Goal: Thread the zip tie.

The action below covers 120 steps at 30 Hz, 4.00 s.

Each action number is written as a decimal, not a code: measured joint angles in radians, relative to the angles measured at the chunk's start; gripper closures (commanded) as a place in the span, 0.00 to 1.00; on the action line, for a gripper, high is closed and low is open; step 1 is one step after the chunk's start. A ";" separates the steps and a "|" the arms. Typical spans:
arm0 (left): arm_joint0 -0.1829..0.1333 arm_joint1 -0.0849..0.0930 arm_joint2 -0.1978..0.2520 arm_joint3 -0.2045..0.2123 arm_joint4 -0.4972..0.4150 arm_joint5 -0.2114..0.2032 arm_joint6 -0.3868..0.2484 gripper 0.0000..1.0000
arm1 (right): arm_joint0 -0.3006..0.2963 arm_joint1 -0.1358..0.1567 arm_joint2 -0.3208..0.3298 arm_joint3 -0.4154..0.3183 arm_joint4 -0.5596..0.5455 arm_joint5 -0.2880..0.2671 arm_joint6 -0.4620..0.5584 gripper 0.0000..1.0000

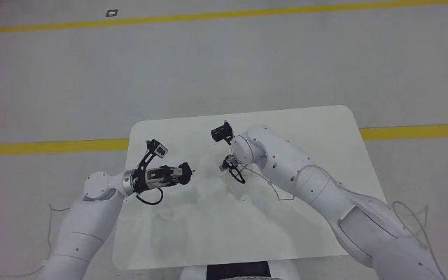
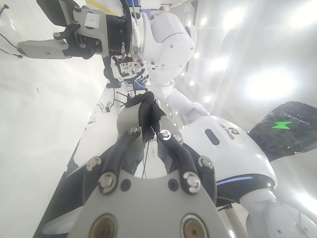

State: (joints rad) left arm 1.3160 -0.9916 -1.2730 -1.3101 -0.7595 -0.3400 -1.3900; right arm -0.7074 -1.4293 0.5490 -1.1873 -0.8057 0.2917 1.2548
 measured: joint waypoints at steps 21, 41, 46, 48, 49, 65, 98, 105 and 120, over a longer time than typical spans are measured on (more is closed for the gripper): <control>0.000 0.000 0.000 0.000 0.000 0.000 0.000 1.00 | -0.023 -0.002 0.010 0.032 -0.029 -0.052 -0.020 0.00; 0.000 0.000 0.000 0.000 0.000 0.000 0.000 1.00 | -0.073 0.018 0.079 -0.036 -0.107 -0.085 0.003 0.72; 0.000 0.000 0.000 0.000 0.000 0.000 0.000 1.00 | -0.081 0.014 0.082 -0.031 -0.124 -0.082 -0.002 0.73; 0.000 0.000 0.000 0.000 0.000 0.000 0.000 1.00 | -0.083 0.010 0.078 -0.022 -0.131 -0.080 -0.010 0.73; 0.000 0.000 0.000 0.000 0.000 0.000 0.000 1.00 | -0.083 0.008 0.076 -0.018 -0.133 -0.078 -0.012 0.73; 0.000 0.000 0.000 0.000 0.000 0.000 0.000 1.00 | -0.060 -0.040 0.038 0.091 -0.141 -0.082 -0.025 0.80; 0.000 0.000 0.000 0.000 0.000 0.000 0.000 1.00 | -0.017 -0.128 0.021 0.309 -0.124 -0.132 -0.101 0.81; 0.000 0.000 0.000 0.000 0.000 0.000 0.000 1.00 | -0.012 -0.138 0.027 0.329 -0.128 -0.135 -0.102 1.00; 0.000 0.000 0.000 0.000 0.000 0.000 0.000 1.00 | -0.036 -0.131 0.064 0.260 -0.177 -0.121 -0.080 1.00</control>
State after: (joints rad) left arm 1.3160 -0.9916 -1.2730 -1.3101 -0.7595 -0.3400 -1.3900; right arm -0.7433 -1.5606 0.6127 -0.9269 -0.9826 0.1707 1.1744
